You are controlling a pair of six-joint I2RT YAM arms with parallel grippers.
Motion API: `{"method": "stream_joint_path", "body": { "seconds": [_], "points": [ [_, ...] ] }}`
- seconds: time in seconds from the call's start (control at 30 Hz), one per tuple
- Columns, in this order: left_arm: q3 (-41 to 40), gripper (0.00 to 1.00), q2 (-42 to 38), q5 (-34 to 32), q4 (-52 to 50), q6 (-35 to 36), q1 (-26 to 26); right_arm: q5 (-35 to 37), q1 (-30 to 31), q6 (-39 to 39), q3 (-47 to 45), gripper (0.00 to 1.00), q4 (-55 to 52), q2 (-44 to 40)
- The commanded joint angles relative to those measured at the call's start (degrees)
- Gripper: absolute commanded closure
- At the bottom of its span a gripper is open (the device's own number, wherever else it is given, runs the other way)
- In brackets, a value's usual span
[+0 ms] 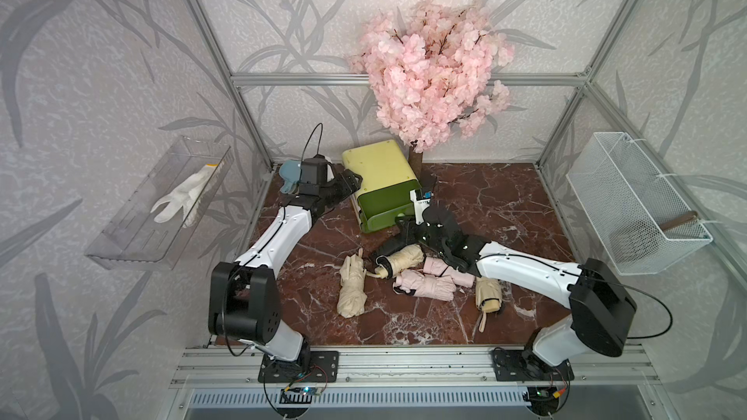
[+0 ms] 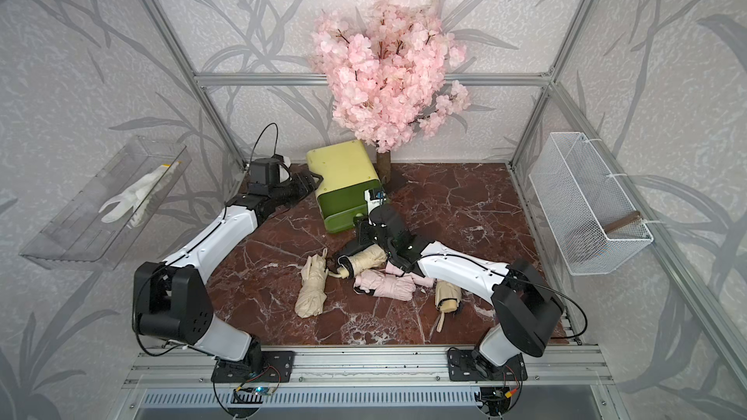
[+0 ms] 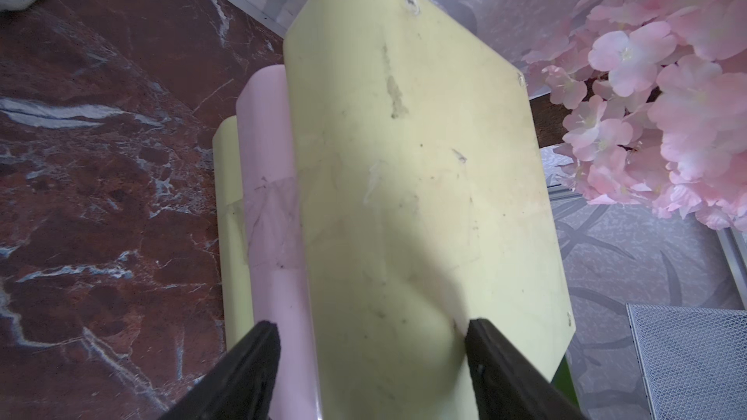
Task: Place the umbrella in the drawer by color
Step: Open the drawer in the storage box.
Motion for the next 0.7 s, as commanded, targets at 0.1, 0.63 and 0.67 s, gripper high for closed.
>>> {"method": "stream_joint_path", "body": {
  "seconds": [0.1,0.63,0.67],
  "points": [
    [0.0,0.24,0.7,-1.6,-2.8,1.5,-0.2,1.9,1.3,-0.5,-1.0,0.87,-0.3,-2.5],
    [0.0,0.24,0.8,-1.9,-2.9,1.7,-0.2,2.2,2.3,0.9,-3.4,0.78,0.2,-3.7],
    [0.0,0.24,0.8,-1.9,-3.0,1.8,-0.2,2.5,2.4,0.9,-3.5,0.7,0.1,-3.6]
  ]
}}
